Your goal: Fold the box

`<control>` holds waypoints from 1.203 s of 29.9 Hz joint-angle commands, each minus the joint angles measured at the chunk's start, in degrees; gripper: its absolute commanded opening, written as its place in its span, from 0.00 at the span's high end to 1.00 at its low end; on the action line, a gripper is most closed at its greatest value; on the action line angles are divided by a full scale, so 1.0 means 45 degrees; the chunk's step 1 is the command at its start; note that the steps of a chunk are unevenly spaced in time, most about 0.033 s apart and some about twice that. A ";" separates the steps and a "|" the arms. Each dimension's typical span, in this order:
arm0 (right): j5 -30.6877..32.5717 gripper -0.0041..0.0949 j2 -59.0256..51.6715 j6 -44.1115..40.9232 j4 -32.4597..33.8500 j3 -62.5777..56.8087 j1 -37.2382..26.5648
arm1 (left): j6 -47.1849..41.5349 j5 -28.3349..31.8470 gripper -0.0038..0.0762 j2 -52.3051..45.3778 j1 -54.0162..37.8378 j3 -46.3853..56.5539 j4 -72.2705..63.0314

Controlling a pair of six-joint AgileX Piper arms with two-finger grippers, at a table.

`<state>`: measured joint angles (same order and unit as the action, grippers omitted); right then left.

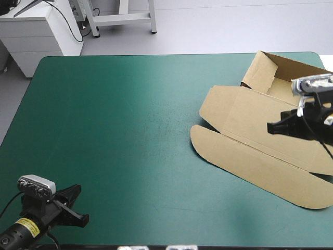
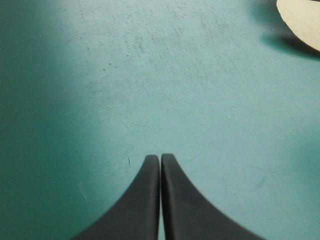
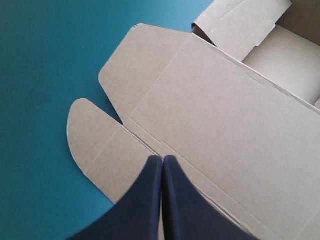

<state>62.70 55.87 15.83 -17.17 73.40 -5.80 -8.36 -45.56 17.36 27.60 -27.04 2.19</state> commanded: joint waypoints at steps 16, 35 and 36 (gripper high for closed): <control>-0.5818 0.98 -0.9097 0.0213 -0.0364 -0.9259 0.0033 | 0.0421 0.1567 0.96 -0.0625 0.0087 0.0388 -0.0175; -0.6317 0.98 -1.2356 -0.0455 0.0844 -1.1526 0.0033 | 0.0421 0.1913 0.96 -0.2716 0.0087 0.0714 -0.0254; -0.6317 0.98 -1.2356 -0.0455 0.0844 -1.1526 0.0033 | 0.0421 0.1913 0.96 -0.2716 0.0087 0.0714 -0.0229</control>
<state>38.85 -0.36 13.83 -13.15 20.13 -5.80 -6.44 -41.27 4.21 27.60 -22.59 1.33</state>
